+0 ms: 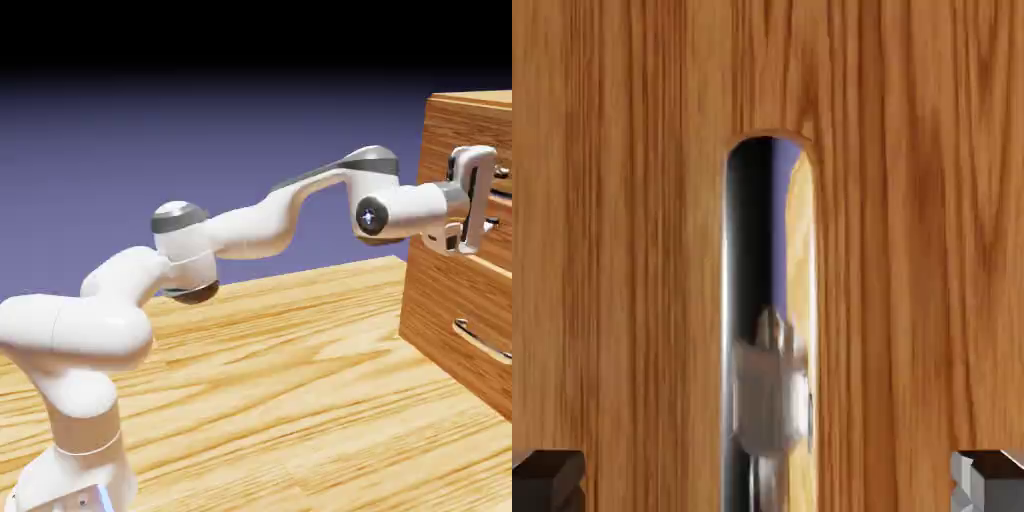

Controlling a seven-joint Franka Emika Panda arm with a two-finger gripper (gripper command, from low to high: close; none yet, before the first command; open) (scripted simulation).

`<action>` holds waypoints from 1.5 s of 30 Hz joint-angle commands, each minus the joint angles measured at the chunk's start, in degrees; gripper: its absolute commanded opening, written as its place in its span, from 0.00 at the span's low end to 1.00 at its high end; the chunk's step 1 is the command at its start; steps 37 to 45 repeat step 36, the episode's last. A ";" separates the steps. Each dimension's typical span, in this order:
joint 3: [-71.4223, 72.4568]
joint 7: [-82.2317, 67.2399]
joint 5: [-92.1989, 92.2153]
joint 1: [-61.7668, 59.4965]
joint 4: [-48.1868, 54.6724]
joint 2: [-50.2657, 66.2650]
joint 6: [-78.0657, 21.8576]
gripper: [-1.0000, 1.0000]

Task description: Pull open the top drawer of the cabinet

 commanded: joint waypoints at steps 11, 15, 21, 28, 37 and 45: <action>-0.63 -1.90 -0.34 9.25 -15.93 -0.96 -6.63 0.00; -1.19 -2.75 -0.91 14.21 -24.23 -1.48 -9.98 0.00; -2.47 -3.83 -2.37 21.90 -36.69 -2.38 -14.78 0.00; -4.99 -4.72 -5.33 31.38 -51.22 -3.97 -19.88 0.00; -8.56 -4.84 -9.71 40.02 -63.39 -6.47 -23.41 1.00; -8.56 -4.84 -9.71 40.02 -63.39 -6.47 -23.41 1.00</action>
